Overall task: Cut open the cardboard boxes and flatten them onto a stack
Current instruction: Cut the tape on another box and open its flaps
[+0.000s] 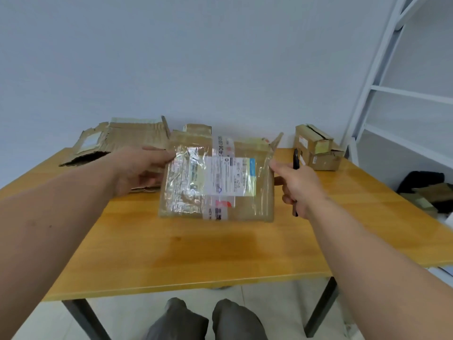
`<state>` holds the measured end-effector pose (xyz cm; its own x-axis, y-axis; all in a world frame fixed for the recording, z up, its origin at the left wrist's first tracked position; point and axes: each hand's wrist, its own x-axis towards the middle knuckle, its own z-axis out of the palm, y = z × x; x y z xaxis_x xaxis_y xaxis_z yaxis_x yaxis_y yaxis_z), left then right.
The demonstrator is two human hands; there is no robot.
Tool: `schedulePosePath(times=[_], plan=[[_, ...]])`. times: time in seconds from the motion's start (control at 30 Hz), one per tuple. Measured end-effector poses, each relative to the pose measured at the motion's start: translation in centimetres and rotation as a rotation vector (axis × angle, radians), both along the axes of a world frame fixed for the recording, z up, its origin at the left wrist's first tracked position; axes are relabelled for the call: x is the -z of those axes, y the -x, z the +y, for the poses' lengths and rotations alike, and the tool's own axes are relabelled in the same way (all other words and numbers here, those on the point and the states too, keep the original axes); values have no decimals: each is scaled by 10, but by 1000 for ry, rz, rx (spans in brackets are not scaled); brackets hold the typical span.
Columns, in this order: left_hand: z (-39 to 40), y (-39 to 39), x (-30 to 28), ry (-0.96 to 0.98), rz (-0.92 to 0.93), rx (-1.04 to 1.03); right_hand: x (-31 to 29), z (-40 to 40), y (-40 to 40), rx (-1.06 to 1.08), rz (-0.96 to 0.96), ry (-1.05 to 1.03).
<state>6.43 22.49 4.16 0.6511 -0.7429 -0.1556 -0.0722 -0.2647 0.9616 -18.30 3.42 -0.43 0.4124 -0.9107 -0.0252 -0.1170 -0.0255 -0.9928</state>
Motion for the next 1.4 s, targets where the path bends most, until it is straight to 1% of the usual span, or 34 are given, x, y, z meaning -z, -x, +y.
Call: schedulePosePath(times=[0.07, 0.13, 0.2, 0.27, 0.33, 0.37, 0.4, 0.47, 0.53, 0.57, 0.6, 0.63, 0.77, 0.8, 0.9, 0.97, 1.03, 1.13, 1.27, 1.4], plan=[[-6, 2, -3, -73, -65, -90, -6, 0, -2, -2, -7, -27], [-8, 5, -2, -147, -95, -156, -7, 4, -3, -66, -44, -63], [-8, 8, 6, -223, -103, -166, -3, 9, -5, -134, -47, -83], [-7, 11, 15, -279, -117, -108, 8, 14, -8, -198, 77, -60], [-8, 18, 23, -306, -170, 4, 21, 17, -11, -236, 223, -20], [-10, 21, 27, -315, -246, 62, 27, 18, -11, -243, 221, -27], [-14, 23, 29, -343, -375, 120, 31, 17, -12, -243, 188, -43], [-22, 27, 31, -435, -702, 227, 34, 17, -13, -228, 141, -48], [-30, 37, 32, -563, -970, 355, 35, 16, -13, -193, 166, -3], [-35, 40, 34, -617, -1073, 414, 36, 15, -11, -173, 197, 32], [-38, 45, 35, -655, -1140, 456, 37, 15, -9, -158, 227, 60], [-41, 47, 37, -673, -1151, 481, 40, 14, -6, -148, 242, 69], [-50, 55, 36, -746, -1137, 550, 52, 7, 14, -83, 251, -8], [-53, 56, 34, -761, -1148, 568, 56, 6, 19, -75, 278, 10], [-58, 58, 34, -764, -1134, 581, 70, 2, 29, -103, 379, 225], [-58, 59, 38, -747, -1144, 568, 76, 8, 32, -188, 402, 375], [-60, 57, 47, -709, -1196, 541, 81, 14, 36, -250, 400, 464], [-59, 54, 54, -703, -1262, 533, 88, 20, 41, -265, 387, 531], [-53, 50, 46, -720, -1245, 513, 91, 23, 42, -279, 394, 596], [-52, 50, 40, -704, -1209, 552, 87, 21, 37, -220, 370, 639]])
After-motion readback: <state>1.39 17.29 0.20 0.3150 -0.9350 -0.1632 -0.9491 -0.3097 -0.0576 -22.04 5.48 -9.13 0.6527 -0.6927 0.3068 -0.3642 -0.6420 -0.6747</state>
